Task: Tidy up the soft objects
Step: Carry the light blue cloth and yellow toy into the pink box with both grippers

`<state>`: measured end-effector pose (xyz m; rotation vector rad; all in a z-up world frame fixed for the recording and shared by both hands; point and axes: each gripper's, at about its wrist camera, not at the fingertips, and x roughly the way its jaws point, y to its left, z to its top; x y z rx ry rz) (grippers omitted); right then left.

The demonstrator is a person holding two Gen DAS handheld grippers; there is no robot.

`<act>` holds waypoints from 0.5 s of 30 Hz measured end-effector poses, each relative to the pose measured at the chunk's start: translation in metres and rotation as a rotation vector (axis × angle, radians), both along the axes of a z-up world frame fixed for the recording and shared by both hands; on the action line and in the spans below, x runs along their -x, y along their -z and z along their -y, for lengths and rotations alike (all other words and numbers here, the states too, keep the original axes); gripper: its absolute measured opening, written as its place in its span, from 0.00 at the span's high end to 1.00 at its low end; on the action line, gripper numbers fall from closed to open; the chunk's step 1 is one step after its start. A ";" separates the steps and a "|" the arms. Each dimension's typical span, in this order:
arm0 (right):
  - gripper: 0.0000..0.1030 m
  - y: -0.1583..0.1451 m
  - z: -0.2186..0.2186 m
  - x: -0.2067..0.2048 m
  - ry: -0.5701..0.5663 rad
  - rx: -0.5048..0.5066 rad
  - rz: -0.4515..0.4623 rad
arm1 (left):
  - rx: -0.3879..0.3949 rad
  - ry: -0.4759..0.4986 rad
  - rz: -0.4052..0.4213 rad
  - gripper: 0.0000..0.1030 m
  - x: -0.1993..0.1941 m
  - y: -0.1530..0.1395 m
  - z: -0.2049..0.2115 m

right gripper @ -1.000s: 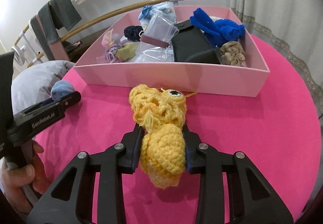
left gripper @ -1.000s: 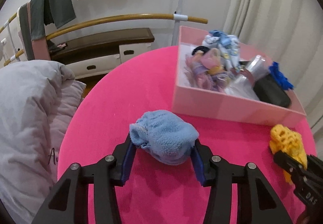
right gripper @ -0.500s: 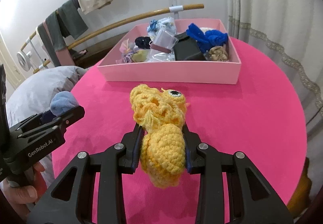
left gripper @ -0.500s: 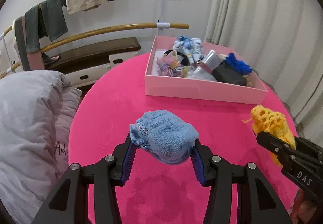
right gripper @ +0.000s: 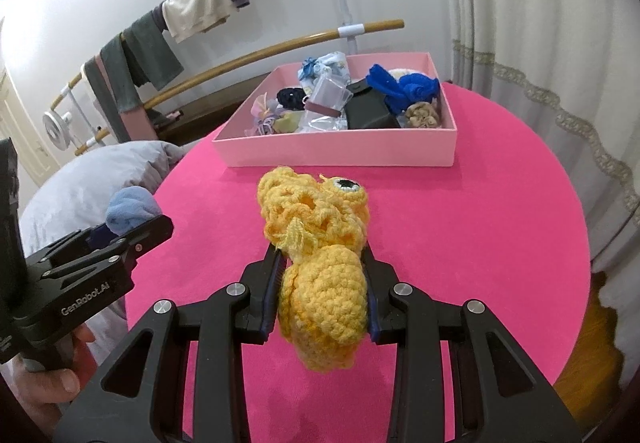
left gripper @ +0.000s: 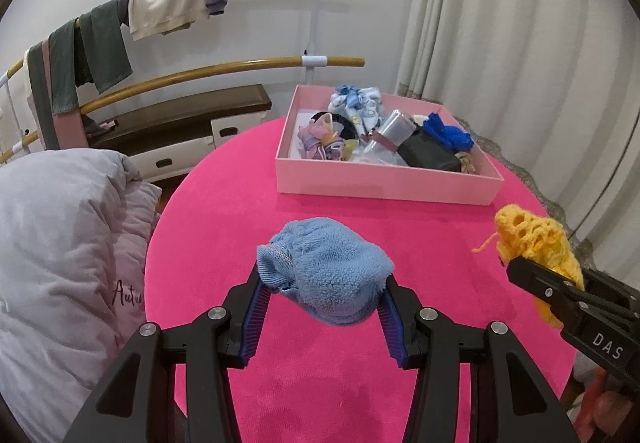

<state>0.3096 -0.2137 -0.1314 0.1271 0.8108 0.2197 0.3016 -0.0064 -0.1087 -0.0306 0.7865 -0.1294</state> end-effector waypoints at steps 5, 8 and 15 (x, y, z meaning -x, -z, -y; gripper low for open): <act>0.69 -0.014 0.002 -0.005 -0.018 -0.020 0.022 | -0.004 0.001 0.017 0.54 -0.012 -0.014 0.004; 0.69 -0.029 0.004 -0.018 -0.025 -0.011 0.050 | -0.001 0.007 0.046 0.54 -0.028 -0.025 0.005; 0.69 -0.072 0.010 -0.059 -0.019 0.017 0.128 | -0.001 0.009 0.124 0.54 -0.074 -0.060 0.011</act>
